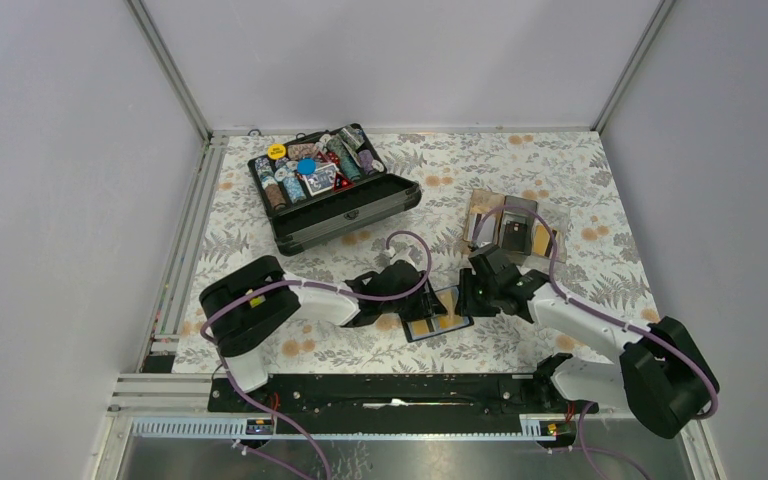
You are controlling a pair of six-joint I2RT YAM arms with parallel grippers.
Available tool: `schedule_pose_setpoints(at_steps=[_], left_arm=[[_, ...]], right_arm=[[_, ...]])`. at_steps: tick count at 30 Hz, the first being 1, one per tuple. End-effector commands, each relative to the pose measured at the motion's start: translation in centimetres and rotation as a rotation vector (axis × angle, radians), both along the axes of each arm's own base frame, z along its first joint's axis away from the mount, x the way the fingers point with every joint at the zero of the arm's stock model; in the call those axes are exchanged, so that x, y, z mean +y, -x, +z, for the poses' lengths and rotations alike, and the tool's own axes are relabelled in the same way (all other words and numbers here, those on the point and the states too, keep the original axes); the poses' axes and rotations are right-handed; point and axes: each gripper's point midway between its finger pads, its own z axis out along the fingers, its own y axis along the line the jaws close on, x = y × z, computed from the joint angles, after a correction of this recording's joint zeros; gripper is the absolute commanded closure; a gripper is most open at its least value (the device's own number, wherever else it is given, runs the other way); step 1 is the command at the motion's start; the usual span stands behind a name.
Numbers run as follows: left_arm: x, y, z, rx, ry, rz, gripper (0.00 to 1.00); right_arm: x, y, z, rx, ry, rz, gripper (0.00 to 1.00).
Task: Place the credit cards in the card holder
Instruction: Insert the credit card into the card holder, then close the card holder at the center of the board.
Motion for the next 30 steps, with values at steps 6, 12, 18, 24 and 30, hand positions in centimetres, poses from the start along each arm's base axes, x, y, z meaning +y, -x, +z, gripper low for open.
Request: schedule_pose_setpoints(at_steps=[6, 12, 18, 24, 30], left_arm=[[-0.8, 0.7, -0.7, 0.019, 0.045, -0.019, 0.65], [-0.9, 0.0, 1.2, -0.04, 0.087, -0.003, 0.63], [1.1, -0.3, 3.6, -0.118, 0.069, 0.027, 0.53], [4.2, 0.2, 4.7, -0.151, 0.024, 0.067, 0.4], [7.7, 1.7, 3.1, -0.089, -0.039, 0.118, 0.32]], right_arm=[[-1.2, -0.7, 1.5, -0.05, 0.051, -0.035, 0.49], [-2.0, -1.2, 2.3, -0.088, 0.075, -0.076, 0.38], [-1.6, -1.0, 1.7, -0.067, 0.057, -0.067, 0.41], [0.1, 0.0, 1.1, -0.021, -0.025, -0.011, 0.41], [-0.2, 0.5, -0.1, 0.021, 0.004, -0.002, 0.35]])
